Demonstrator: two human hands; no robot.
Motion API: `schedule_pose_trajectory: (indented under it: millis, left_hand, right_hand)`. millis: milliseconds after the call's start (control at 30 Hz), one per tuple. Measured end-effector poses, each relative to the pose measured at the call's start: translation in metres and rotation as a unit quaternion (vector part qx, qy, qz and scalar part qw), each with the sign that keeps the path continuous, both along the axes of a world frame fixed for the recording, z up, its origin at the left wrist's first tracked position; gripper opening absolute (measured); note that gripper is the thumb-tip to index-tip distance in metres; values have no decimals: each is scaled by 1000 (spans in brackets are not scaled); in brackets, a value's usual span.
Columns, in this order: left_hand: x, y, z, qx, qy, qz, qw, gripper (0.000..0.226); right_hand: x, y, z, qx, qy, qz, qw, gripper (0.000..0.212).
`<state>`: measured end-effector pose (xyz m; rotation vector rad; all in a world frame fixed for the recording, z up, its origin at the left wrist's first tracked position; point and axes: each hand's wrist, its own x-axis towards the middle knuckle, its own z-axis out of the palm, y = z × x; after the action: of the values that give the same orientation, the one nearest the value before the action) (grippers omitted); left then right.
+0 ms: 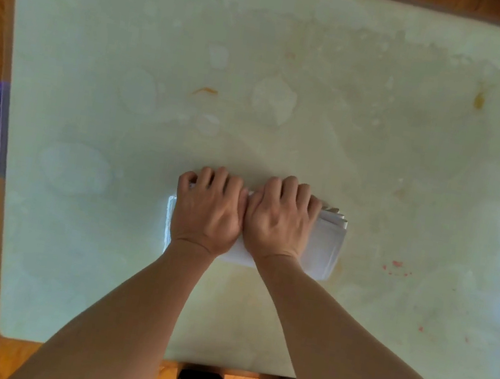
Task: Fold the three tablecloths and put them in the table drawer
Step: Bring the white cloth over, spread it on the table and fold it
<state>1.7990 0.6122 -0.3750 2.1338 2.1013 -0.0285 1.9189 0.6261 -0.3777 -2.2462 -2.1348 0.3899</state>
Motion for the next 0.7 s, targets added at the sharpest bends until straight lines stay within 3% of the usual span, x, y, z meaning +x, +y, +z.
schedule_pose_trajectory:
  millis: [233,367,533,600,700]
  left_hand:
    - [-13,-2,7,56,-140,111,982,22]
    - [-37,-3,1,17,-47,196,979,28]
    - [-36,1,-14,6,-13,153,988,46]
    - [-35,0,-16,9,-9,157,988,46]
    - [-38,-1,-18,11,-12,158,987,44]
  right_hand:
    - [-8,3,-8,-24,-29,-4,999,24]
    - [-5,0,-8,-4,-29,-4,1000,22]
    - [-7,-1,-7,11,-23,-31,999,17]
    - [-19,-5,6,60,22,-44,997,5]
    - [-52,-10,21,93,96,21,991,14]
